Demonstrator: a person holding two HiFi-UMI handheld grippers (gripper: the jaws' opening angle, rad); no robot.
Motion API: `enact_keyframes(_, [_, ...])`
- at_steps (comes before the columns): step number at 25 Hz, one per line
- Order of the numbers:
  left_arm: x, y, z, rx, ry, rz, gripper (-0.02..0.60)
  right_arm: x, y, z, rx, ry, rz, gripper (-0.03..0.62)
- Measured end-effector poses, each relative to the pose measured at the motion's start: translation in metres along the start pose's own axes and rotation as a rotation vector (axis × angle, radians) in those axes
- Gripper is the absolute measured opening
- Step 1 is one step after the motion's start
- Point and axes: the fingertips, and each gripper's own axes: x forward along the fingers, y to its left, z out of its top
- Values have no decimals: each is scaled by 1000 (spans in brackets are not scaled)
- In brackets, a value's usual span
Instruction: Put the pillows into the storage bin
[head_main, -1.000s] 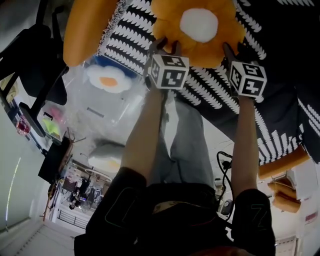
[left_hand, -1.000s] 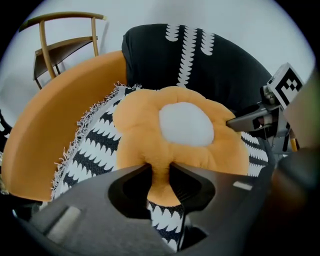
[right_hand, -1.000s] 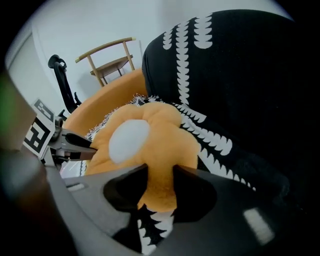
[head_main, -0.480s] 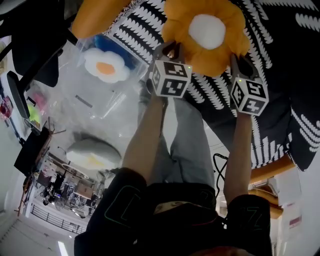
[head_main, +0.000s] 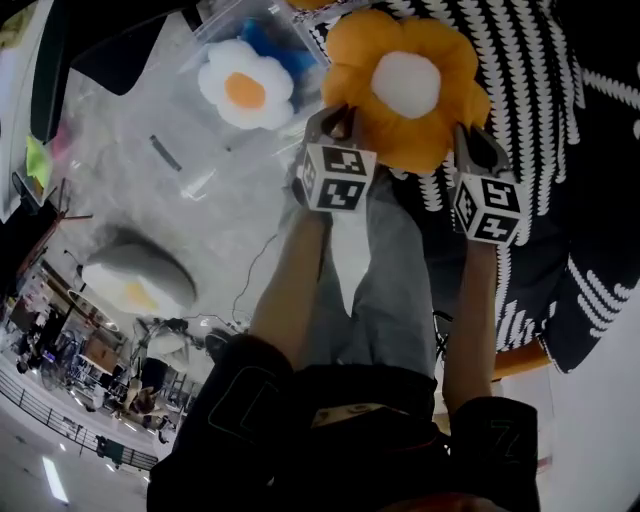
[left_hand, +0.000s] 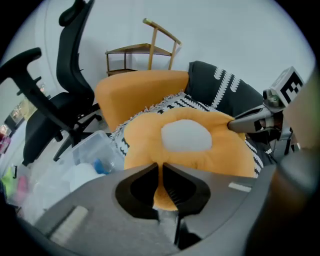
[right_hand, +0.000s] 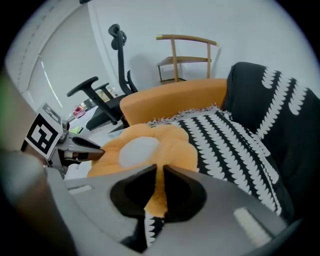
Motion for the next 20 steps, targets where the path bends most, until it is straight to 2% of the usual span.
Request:
enact_keyframes(4, [-35, 50, -32, -77, -19, 48, 35, 10, 64, 18, -85, 2, 46, 34])
enact_keyframes(10, [-104, 168, -124, -181, -38, 124, 35, 42, 222, 21, -195, 14, 130, 34])
enact_keyframes(15, [-121, 212, -134, -265, -51, 189, 37, 66, 265, 56, -290, 18, 199, 34])
enact_keyframes(17, [-120, 226, -134, -290, -56, 197, 38, 79, 275, 70, -328, 24, 206, 34])
enact_keyframes(20, [-131, 258, -148, -300, -62, 202, 40, 94, 311, 82, -357, 15, 204, 34])
